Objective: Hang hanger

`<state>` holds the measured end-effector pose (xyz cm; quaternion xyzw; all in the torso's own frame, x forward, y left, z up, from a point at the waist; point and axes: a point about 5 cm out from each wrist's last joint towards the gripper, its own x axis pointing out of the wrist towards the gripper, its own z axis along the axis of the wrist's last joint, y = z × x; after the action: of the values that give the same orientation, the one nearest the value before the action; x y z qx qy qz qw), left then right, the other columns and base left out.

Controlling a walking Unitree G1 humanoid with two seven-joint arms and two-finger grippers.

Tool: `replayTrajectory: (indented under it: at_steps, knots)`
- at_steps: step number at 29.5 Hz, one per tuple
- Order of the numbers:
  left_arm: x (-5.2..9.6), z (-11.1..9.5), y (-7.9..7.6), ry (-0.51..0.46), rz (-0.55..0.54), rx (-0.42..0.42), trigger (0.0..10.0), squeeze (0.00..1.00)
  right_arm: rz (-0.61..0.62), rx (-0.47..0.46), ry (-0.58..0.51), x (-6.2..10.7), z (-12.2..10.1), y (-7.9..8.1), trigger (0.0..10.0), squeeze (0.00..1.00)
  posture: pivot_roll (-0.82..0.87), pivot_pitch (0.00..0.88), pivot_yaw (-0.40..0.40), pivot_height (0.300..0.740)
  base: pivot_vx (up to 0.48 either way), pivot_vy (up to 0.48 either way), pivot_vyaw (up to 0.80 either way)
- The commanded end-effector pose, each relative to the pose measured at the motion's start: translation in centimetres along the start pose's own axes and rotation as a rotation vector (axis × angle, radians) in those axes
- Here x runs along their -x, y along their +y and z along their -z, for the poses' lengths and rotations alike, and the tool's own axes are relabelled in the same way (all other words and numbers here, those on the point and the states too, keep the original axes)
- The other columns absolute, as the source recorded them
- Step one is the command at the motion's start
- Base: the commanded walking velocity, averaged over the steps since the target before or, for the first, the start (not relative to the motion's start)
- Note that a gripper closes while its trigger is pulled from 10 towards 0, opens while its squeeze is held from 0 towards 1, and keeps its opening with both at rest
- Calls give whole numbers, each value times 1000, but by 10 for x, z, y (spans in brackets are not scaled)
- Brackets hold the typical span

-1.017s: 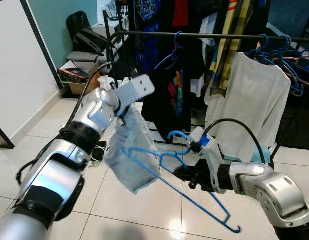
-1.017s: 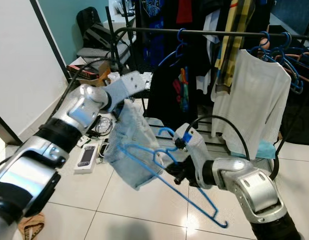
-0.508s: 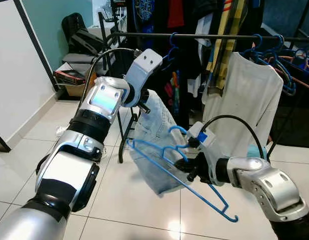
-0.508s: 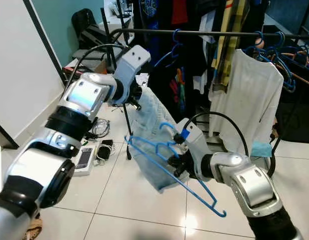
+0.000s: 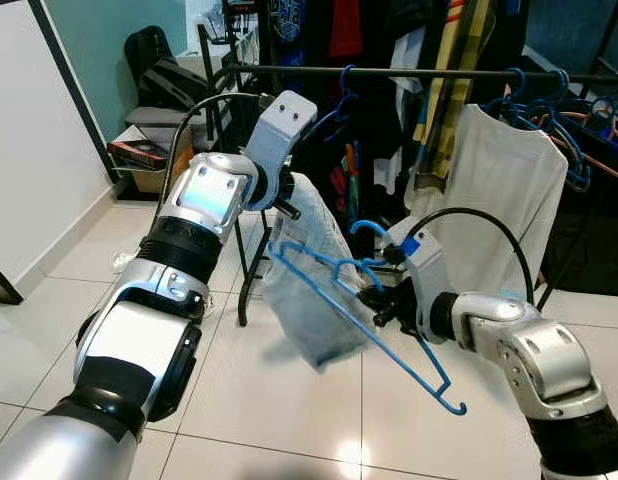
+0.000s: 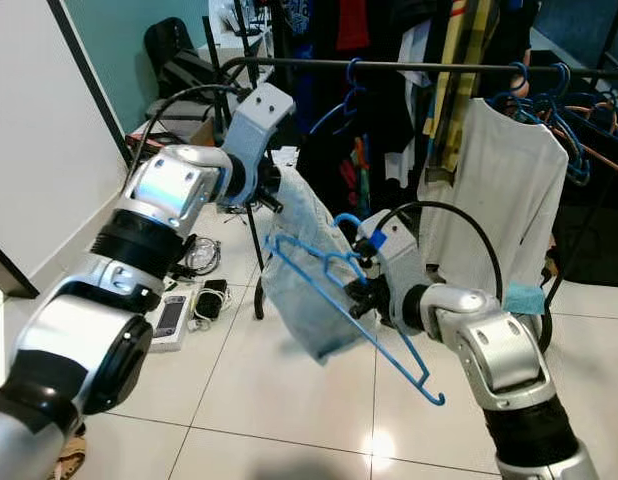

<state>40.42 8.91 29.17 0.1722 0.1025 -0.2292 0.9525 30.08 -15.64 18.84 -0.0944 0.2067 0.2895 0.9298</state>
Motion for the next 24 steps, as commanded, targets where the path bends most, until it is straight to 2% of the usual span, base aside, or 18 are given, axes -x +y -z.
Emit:
replayTrajectory:
  at_steps: [1,3,8,9,10,12,13,15,19,20,24]
  knots:
    - [4,-11,6,-27,-29,8,10000,0,40,1,-14,1,-2,-5,10000,0,-78,0,86,740,0,0,0]
    - [5,-9,16,-27,-97,0,10000,0,38,-3,-14,3,-3,-4,10000,0,-82,0,90,740,0,0,0]
    - [5,-5,26,-21,-176,-46,10000,0,11,4,-4,6,-3,0,10000,0,-85,0,92,740,0,0,0]
    - [5,-2,30,-18,-215,-83,10000,0,-6,14,8,8,-2,2,10000,0,-88,0,95,740,0,0,0]
    - [5,-2,30,-18,-215,-83,10000,0,-6,14,8,8,-2,2,10000,0,-88,0,95,740,0,0,0]
    - [5,0,37,-16,-293,-176,10000,0,-45,25,23,12,0,7,10000,0,-91,0,96,740,0,0,0]
    - [5,0,37,-16,-293,-176,10000,0,-45,25,23,12,0,7,10000,0,-91,0,96,740,0,0,0]
    - [6,1,41,-19,-344,-248,10000,0,-89,32,33,15,2,13,10000,0,-94,0,98,740,0,0,0]
    - [5,2,39,-9,-349,-332,10000,0,-76,38,37,18,3,9,10000,0,-93,0,99,740,0,0,0]
    - [4,3,35,-3,-330,-340,10000,0,-46,41,32,19,2,4,10000,0,-93,0,99,740,0,0,0]
    - [3,5,31,5,-298,-347,10000,0,-18,42,23,19,0,-1,10000,0,-89,0,101,740,0,0,0]
